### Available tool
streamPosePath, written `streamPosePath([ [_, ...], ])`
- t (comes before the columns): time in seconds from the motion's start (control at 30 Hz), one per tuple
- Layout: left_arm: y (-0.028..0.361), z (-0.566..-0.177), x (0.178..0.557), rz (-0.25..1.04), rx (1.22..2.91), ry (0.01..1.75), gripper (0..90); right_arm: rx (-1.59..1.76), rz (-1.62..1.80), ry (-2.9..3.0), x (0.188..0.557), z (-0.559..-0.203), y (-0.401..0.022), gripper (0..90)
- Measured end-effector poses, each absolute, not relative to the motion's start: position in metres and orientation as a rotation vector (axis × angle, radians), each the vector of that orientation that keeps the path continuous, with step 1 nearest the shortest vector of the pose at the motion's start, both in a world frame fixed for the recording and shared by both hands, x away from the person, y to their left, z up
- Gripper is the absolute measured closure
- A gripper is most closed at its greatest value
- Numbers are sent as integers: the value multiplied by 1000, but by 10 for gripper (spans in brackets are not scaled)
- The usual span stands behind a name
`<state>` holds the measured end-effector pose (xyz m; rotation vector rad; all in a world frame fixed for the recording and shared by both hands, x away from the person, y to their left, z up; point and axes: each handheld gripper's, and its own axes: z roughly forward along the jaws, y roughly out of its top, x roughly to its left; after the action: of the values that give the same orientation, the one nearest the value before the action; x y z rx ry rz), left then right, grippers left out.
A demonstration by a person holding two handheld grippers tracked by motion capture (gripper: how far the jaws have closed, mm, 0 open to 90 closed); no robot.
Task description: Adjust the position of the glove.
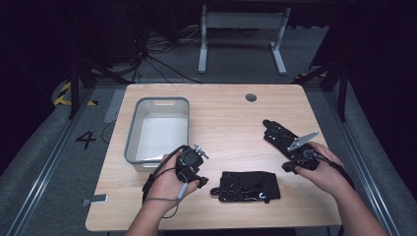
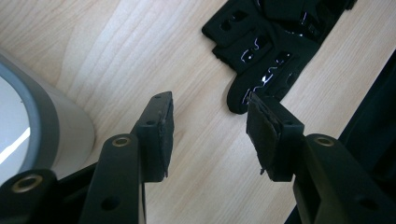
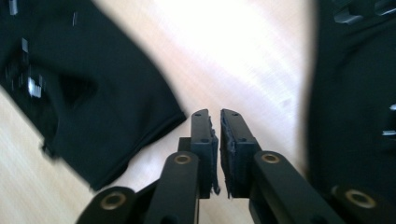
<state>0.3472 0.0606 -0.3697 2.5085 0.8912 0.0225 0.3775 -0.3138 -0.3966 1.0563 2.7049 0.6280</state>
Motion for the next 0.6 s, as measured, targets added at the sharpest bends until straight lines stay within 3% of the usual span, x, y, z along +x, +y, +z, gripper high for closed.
streamPosePath([
  [0.6, 65, -362, 355, 31, 2456, 908, 499, 1274, 917, 2432, 370, -376, -344, 783],
])
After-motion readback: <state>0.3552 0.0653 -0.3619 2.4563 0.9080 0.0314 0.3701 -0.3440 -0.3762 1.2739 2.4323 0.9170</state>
